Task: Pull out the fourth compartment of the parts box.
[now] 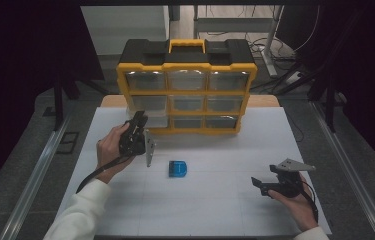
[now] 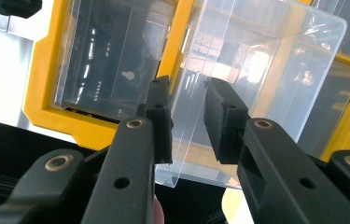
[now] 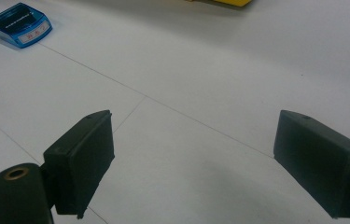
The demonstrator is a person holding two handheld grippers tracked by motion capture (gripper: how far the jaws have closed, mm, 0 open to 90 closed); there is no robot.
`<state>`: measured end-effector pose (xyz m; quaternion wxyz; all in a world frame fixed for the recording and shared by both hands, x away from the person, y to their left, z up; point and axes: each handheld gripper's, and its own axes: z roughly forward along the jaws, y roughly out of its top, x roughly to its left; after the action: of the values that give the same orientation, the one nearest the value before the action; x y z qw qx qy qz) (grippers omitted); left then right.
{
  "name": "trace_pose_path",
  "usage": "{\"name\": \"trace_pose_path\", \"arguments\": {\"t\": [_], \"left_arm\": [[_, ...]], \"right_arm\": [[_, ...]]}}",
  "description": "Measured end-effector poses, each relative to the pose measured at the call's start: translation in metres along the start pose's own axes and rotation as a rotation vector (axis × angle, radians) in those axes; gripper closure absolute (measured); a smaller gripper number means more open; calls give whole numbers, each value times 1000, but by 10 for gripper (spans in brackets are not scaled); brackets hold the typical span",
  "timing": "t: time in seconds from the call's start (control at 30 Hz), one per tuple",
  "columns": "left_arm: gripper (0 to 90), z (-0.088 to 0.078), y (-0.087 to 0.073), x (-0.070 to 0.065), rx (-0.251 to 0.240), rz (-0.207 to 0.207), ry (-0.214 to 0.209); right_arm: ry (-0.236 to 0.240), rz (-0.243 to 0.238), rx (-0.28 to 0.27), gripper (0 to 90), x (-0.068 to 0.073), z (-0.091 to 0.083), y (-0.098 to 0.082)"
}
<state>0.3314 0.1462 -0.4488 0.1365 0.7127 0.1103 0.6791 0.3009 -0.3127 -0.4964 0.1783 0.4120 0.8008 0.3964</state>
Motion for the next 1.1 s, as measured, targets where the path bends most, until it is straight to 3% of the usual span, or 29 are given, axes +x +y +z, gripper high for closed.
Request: {"name": "trace_pose_path", "arguments": {"t": [1.1], "left_arm": [[726,-12,-2,0,-10,-7,-1]], "right_arm": [[-1,-8,-2,125,0,-2,-1]]}}
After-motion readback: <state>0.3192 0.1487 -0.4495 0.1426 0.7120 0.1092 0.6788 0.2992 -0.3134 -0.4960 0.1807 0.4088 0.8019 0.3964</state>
